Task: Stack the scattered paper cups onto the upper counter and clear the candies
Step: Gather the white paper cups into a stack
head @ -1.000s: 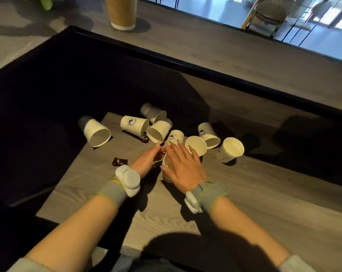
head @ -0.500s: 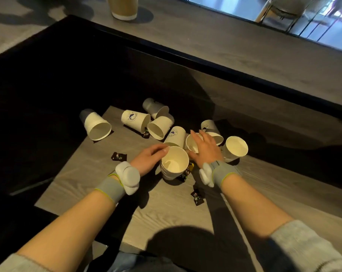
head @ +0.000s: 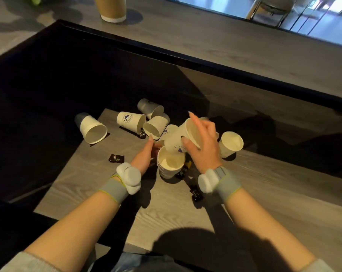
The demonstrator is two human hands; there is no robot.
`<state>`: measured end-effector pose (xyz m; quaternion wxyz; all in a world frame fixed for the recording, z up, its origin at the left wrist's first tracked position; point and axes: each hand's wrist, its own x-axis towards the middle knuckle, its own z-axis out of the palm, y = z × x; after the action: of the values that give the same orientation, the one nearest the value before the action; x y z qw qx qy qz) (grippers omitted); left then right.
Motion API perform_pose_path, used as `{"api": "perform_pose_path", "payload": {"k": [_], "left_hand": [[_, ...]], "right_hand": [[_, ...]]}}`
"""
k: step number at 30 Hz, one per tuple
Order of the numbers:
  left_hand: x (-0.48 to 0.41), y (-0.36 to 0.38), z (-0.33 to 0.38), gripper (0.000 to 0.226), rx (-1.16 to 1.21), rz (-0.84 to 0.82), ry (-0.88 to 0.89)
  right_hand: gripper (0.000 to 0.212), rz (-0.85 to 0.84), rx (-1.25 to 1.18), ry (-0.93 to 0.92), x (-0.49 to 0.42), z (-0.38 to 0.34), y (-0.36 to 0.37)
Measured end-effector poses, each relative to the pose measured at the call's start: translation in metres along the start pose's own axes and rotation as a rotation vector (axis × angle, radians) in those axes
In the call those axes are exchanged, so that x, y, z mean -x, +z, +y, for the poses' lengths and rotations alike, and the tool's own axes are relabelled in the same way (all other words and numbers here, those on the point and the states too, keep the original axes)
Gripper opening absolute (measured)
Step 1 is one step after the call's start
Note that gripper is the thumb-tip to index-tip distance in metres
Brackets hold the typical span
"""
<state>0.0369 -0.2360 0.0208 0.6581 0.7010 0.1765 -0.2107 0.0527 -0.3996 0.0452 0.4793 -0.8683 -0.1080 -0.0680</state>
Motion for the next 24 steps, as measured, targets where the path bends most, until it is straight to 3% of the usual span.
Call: {"api": "perform_pose_path", "payload": {"k": [4, 7, 9, 12, 14, 17, 20, 24], "left_hand": [[0.005, 0.000, 0.000, 0.064, 0.069, -0.036, 0.058], [0.008, 0.001, 0.000, 0.058, -0.046, -0.115, 0.101], [0.011, 0.003, -0.001, 0.049, -0.125, -0.153, 0.142], [0.008, 0.002, -0.004, 0.046, -0.202, -0.158, 0.140], [0.002, 0.000, -0.008, 0.044, -0.260, -0.168, 0.140], [-0.005, 0.001, -0.013, 0.045, -0.330, -0.143, 0.131], [-0.007, 0.007, -0.014, 0.047, -0.405, -0.101, 0.163], [-0.012, 0.013, -0.002, 0.042, -0.448, -0.065, 0.259]], "right_hand": [[0.068, -0.240, 0.256, -0.089, 0.019, 0.008, 0.015], [0.079, -0.427, 0.564, -0.125, 0.032, 0.020, 0.027], [0.084, -0.475, 0.596, -0.123, 0.035, 0.021, 0.029], [0.080, -0.386, 0.435, -0.078, 0.035, 0.018, 0.019], [0.068, -0.189, 0.357, -0.002, 0.029, 0.023, 0.006], [0.055, 0.064, 0.474, 0.165, 0.010, 0.047, -0.019], [0.064, 0.071, 0.669, 0.307, -0.010, 0.071, -0.043], [0.071, -0.079, 0.721, 0.451, -0.027, 0.094, -0.058]]}}
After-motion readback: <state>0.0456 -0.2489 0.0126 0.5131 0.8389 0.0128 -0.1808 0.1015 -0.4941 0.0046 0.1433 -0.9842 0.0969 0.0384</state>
